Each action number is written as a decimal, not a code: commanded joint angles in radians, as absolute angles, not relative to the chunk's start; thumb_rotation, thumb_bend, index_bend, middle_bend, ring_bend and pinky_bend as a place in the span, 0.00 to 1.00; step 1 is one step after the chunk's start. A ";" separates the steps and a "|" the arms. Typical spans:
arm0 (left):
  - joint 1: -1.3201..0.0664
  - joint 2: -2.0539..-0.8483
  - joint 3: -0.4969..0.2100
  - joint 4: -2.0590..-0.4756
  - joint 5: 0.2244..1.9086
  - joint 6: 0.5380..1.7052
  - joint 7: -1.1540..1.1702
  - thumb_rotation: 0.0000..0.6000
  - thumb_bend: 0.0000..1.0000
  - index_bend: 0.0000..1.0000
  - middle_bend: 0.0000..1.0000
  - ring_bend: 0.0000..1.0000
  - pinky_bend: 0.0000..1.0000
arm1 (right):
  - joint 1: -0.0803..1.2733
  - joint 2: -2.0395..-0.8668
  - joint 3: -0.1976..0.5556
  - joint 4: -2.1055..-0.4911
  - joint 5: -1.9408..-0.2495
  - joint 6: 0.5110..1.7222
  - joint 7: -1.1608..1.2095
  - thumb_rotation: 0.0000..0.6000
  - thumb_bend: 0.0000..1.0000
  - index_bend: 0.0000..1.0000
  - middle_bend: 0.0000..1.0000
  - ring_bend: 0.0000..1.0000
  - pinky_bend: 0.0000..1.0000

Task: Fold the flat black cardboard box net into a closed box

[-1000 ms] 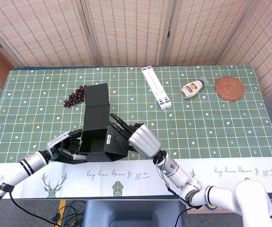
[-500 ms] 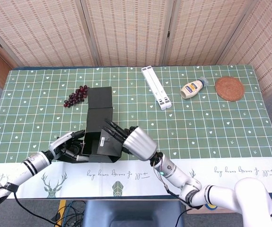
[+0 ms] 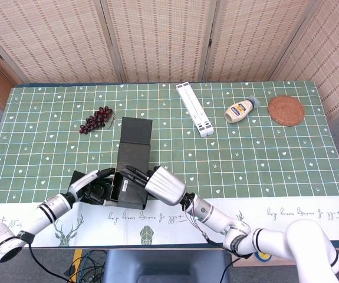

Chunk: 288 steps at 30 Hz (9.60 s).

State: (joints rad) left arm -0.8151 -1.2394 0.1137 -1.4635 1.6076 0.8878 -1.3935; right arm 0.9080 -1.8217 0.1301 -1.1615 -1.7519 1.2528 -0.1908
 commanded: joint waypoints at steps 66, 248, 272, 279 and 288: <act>-0.774 -1.412 0.089 -1.377 1.574 0.828 -1.120 1.00 0.11 0.15 0.16 0.50 0.73 | 0.972 -1.838 -0.014 -1.076 -1.811 1.089 -0.160 1.00 0.26 0.17 0.28 0.75 0.87; -0.431 -1.139 -0.019 -1.624 1.524 1.203 -0.861 1.00 0.11 0.06 0.00 0.41 0.72 | 0.897 -2.039 0.327 -1.196 -1.026 0.803 0.147 1.00 0.09 0.28 0.41 0.82 1.00; -0.356 -1.364 -0.209 -1.408 1.409 1.498 -0.512 1.00 0.11 0.00 0.00 0.39 0.70 | 0.622 -1.671 0.469 -1.623 -1.090 0.806 0.684 1.00 0.11 0.33 0.46 0.83 1.00; -0.399 -1.432 -0.226 -1.367 1.492 1.543 -0.462 1.00 0.11 0.00 0.00 0.39 0.70 | 0.601 -1.646 0.457 -1.640 -1.134 0.757 0.821 1.00 0.11 0.33 0.46 0.83 1.00; -0.463 -1.519 -0.239 -1.326 1.580 1.586 -0.387 1.00 0.11 0.00 0.00 0.39 0.70 | 0.607 -1.665 0.432 -1.620 -1.179 0.754 0.880 1.00 0.11 0.33 0.46 0.83 1.00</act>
